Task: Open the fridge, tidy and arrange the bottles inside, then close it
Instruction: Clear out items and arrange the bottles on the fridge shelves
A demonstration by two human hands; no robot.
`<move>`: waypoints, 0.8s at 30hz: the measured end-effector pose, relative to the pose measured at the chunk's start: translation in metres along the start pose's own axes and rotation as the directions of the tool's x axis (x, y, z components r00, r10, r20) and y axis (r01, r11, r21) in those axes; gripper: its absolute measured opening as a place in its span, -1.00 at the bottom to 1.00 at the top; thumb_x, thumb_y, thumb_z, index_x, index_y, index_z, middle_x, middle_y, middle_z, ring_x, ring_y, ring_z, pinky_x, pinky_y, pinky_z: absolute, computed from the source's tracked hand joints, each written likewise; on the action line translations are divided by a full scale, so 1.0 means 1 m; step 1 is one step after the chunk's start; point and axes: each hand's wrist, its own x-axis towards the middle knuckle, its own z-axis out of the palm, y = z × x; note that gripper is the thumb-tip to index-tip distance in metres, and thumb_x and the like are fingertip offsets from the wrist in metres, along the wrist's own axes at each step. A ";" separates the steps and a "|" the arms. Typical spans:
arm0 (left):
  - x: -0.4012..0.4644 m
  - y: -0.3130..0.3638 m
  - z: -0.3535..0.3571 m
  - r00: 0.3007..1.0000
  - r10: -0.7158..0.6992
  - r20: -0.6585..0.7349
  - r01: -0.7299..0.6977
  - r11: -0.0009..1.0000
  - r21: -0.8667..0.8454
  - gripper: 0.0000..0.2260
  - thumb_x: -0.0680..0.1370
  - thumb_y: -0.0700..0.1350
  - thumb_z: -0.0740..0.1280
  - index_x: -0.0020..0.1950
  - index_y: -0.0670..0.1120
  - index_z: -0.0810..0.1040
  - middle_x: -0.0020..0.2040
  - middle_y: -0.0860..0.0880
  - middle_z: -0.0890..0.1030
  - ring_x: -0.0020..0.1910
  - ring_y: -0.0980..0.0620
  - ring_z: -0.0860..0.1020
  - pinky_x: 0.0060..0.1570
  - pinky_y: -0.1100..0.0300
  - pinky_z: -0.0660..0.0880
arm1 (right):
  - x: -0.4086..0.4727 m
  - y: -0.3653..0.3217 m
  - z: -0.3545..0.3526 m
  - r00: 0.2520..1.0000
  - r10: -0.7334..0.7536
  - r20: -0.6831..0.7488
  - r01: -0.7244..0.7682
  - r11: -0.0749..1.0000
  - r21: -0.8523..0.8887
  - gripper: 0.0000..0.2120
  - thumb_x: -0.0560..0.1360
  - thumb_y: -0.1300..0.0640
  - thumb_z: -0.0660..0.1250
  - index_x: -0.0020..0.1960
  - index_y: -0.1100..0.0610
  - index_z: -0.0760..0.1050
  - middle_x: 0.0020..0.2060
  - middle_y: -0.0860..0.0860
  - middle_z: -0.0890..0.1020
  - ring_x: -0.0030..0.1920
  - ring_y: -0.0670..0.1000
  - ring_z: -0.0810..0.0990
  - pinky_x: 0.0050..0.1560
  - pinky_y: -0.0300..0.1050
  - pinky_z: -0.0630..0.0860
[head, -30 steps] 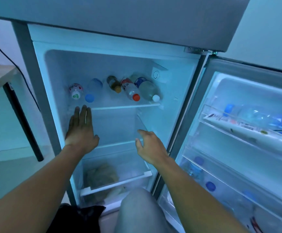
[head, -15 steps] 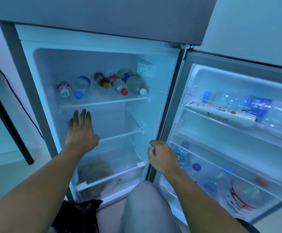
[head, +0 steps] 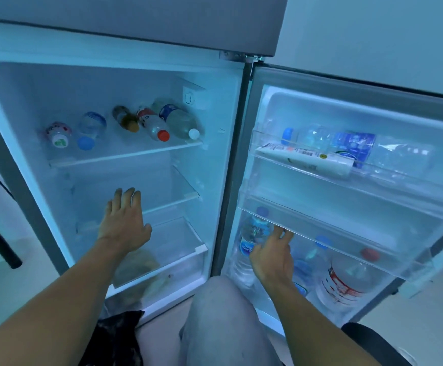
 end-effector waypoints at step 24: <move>0.002 0.003 0.009 0.996 0.081 0.031 -0.078 0.992 -0.097 -0.38 0.46 -0.02 0.39 0.44 -0.24 0.31 0.38 -0.23 0.37 0.42 -0.24 0.26 0.38 -0.12 0.25 | 0.007 0.033 0.018 0.993 -0.029 0.114 0.015 0.993 0.121 -0.83 0.48 0.27 0.33 -0.14 0.13 0.34 0.00 0.13 0.39 -0.21 0.24 0.61 -0.15 0.10 0.62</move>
